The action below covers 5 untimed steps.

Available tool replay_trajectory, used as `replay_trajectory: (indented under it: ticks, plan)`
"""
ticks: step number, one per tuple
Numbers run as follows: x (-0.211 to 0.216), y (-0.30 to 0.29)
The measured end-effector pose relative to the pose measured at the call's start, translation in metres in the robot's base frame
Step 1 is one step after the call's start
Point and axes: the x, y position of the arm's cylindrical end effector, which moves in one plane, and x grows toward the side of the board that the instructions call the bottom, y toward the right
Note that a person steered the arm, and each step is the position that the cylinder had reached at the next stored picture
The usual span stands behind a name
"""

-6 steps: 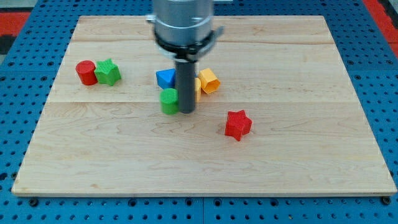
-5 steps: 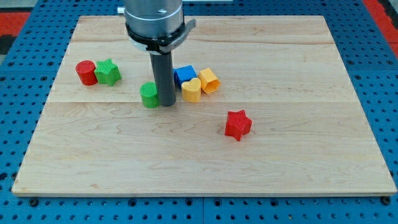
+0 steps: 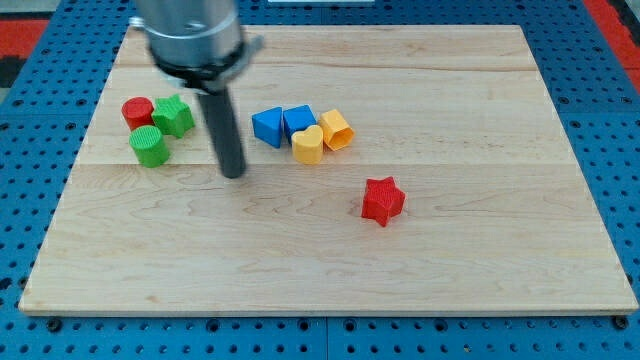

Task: Push the red star into the green circle

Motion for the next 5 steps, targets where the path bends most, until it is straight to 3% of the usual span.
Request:
replay_trajectory:
  ticks: [2,3,5]
  plan:
    - [-0.001,0.178]
    - [0.026,0.207]
    - [0.046,0.085]
